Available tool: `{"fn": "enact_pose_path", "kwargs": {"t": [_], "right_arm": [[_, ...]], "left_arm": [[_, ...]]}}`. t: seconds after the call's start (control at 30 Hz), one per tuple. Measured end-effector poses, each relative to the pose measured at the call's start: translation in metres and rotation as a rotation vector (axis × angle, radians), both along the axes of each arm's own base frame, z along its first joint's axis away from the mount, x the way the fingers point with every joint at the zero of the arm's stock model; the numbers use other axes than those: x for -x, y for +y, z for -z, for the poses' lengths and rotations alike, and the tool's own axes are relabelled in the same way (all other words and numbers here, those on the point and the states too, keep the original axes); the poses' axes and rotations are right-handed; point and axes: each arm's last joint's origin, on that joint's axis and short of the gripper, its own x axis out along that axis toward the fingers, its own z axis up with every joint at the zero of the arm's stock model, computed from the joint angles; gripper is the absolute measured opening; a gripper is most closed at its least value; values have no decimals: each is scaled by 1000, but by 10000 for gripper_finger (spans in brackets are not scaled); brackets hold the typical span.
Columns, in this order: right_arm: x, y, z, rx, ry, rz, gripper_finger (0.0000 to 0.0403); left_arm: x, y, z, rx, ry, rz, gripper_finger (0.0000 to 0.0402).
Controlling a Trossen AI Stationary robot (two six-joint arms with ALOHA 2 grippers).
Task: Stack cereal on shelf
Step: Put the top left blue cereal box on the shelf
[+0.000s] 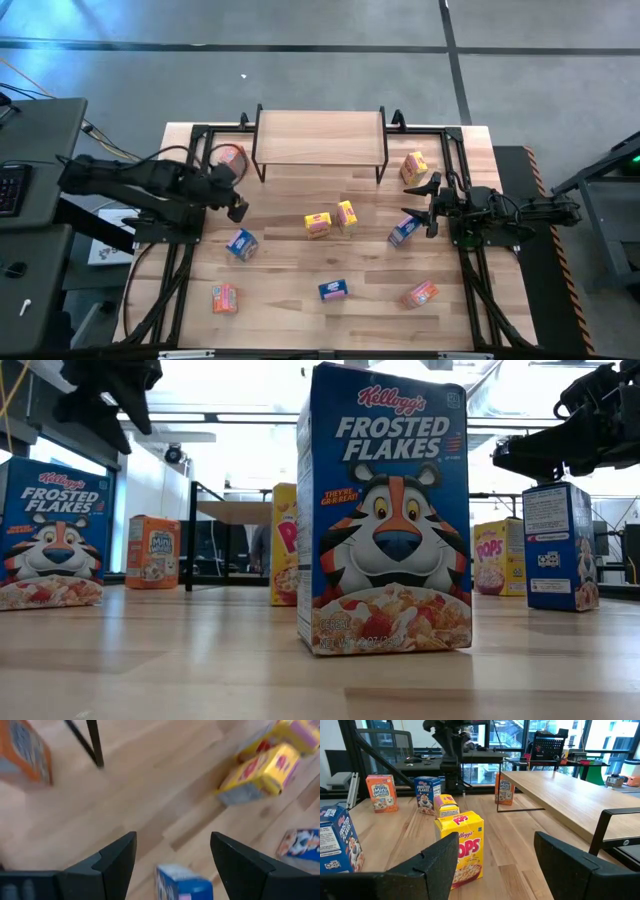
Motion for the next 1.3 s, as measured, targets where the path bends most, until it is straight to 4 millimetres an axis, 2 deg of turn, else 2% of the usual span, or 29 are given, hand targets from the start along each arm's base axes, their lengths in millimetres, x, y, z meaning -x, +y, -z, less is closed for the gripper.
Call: {"fn": "enact_pose_path", "kwargs": {"t": [0.33, 0.83, 1.17, 1.3], "right_arm": [[0, 0, 0, 0, 0, 0, 252], [0, 0, 0, 0, -1, 0, 252], [0, 0, 0, 0, -2, 0, 252], [0, 0, 0, 0, -2, 0, 252]], "left_arm": [[-11, -25, 12, 171, 121, 4, 246], [-25, -51, 26, 216, 176, -56, 247], [-32, -60, 38, 190, 240, -48, 305], [-38, -64, 45, 172, 279, -45, 314]]}}
